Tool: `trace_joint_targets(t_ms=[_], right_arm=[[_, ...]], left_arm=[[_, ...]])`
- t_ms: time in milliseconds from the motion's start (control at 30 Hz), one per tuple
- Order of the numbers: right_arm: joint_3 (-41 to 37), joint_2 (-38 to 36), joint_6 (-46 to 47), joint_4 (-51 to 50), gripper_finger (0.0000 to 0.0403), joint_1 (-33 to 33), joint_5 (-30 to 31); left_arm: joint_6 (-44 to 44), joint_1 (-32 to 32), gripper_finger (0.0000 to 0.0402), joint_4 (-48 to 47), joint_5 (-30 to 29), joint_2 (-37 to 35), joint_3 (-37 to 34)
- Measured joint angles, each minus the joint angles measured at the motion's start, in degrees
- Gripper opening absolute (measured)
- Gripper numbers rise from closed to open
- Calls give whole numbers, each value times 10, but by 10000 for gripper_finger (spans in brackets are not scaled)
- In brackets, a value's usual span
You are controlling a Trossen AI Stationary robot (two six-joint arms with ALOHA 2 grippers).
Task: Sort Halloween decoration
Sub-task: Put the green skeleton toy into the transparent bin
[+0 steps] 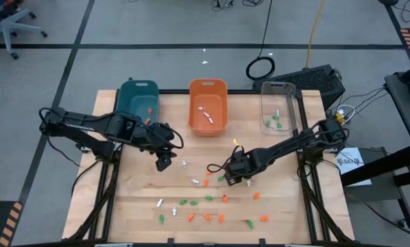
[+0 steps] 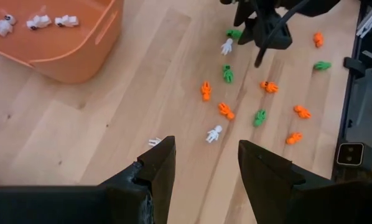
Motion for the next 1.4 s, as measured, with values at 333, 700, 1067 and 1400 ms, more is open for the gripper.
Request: trace_joint_targets(t_ms=[333, 700, 1067, 1400], right_arm=[[2, 24, 7, -1, 165, 0, 1], [3, 23, -2, -4, 18, 0, -12], [60, -57, -134, -48, 11, -1, -73], [65, -254, -237, -37, 10, -22, 6]], left_arm=[[-12, 0, 173, 0, 0, 0, 0], [-7, 0, 173, 0, -16, 0, 0], [-8, 0, 173, 0, -29, 0, 0], [7, 1, 173, 1, -70, 0, 0]])
